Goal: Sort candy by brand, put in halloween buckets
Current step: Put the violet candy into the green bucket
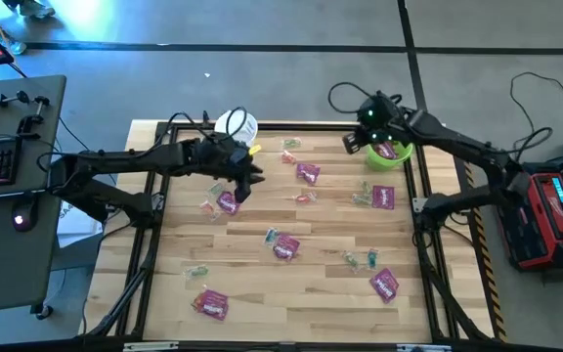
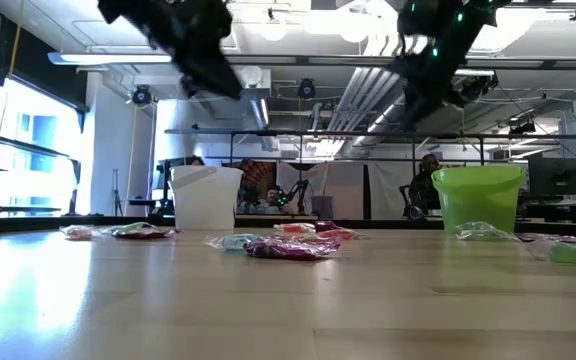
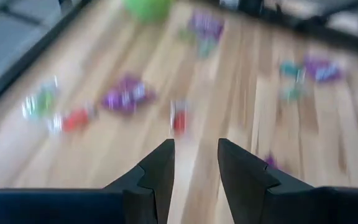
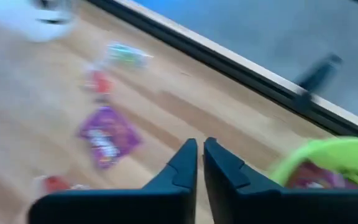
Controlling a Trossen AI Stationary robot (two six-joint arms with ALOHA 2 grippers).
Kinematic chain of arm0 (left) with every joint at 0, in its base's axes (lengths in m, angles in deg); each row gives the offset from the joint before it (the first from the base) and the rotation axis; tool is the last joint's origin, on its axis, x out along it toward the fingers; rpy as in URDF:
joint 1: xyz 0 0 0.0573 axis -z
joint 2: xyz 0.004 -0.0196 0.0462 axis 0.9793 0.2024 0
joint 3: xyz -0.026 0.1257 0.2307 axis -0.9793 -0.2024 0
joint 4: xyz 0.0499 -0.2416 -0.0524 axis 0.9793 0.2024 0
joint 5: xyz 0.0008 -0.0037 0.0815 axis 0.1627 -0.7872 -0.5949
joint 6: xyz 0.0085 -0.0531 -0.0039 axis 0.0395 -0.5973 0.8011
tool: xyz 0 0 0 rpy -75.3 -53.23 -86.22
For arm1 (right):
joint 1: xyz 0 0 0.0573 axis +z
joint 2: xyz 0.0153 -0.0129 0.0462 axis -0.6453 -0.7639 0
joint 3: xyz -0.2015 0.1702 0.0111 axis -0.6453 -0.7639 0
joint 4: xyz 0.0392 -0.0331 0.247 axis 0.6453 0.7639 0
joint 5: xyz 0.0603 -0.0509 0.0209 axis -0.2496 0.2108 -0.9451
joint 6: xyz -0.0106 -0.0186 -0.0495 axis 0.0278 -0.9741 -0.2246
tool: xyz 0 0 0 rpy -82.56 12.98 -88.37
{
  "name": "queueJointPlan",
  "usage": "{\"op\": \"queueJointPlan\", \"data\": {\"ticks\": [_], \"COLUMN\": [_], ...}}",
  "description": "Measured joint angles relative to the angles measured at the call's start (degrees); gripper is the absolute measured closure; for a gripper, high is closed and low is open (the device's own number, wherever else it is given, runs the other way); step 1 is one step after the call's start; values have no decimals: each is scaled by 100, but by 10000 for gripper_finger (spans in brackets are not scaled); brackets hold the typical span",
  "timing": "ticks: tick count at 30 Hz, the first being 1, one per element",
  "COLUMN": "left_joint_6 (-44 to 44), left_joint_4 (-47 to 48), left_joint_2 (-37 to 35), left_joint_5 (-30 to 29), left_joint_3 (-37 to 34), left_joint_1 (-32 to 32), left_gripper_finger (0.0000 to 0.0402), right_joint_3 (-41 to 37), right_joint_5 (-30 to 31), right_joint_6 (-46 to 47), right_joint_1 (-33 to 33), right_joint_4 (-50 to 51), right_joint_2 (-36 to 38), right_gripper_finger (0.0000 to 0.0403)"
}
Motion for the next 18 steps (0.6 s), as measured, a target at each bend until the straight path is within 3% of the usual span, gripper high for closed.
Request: {"op": "queueJointPlan", "data": {"ticks": [10,18], "left_joint_6": [4,-351], "left_joint_4": [2152,2102], "left_joint_2": [259,1005], "left_joint_5": [-262,-493], "left_joint_3": [-6,-7], "left_joint_1": [217,311], "left_gripper_finger": [279,218], "right_joint_3": [-24,-28], "right_joint_5": [330,694], "right_joint_6": [103,600], "right_joint_1": [1600,2366], "right_joint_4": [-663,-1188], "right_joint_2": [94,90], "right_gripper_finger": [384,367]}}
